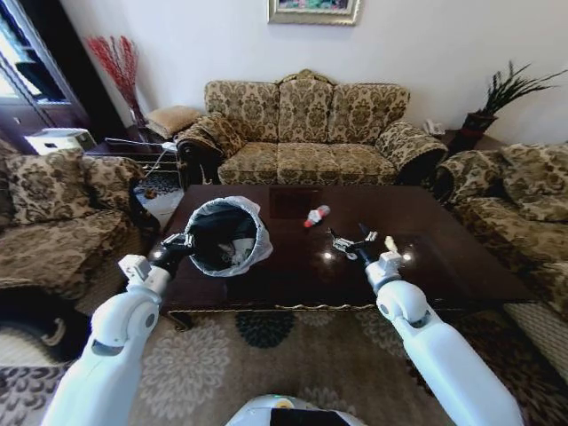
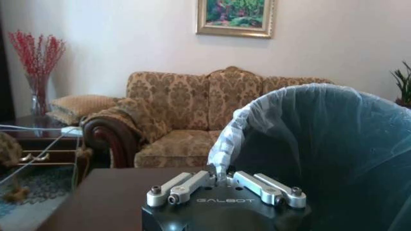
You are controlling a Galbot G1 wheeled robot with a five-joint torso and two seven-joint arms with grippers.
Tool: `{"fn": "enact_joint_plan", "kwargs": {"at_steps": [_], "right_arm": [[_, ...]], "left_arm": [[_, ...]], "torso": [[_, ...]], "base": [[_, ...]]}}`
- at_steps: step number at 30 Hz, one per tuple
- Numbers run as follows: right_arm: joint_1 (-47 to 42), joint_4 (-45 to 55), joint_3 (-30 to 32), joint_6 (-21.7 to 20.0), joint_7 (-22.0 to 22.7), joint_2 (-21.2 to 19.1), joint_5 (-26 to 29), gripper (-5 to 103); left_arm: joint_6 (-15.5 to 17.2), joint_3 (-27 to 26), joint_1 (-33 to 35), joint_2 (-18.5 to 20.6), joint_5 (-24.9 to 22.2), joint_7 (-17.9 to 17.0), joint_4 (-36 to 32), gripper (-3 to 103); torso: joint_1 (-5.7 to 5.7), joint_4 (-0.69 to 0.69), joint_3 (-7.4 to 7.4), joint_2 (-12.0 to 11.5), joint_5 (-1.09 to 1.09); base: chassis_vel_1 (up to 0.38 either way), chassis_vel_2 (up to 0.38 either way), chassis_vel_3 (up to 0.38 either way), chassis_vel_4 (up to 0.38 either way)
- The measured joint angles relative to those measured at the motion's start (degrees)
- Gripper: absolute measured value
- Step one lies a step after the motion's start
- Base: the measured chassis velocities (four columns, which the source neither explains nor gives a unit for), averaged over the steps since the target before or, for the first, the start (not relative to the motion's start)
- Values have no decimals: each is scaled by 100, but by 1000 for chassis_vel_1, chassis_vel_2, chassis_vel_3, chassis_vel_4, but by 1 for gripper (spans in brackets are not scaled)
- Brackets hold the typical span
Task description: Move to the front of the table and place the trash on the table into the trash bin.
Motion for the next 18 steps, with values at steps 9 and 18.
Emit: {"fn": "enact_joint_plan", "kwargs": {"at_steps": [9,18], "right_arm": [[349,-657,-525,37,44,463,-230,100],[1567,-1672,-1600,276,251,1061,-194,100]], "left_arm": [[0,-21,161,-63,74,3,-170,0],[1,-115,239,-40,95,-72,-229,0]], "torso": [[2,-6,1,0,2],[-3,11,-1,0,-5]], "base": [[-339,-255,313,247],[11,-11,12,22]]}}
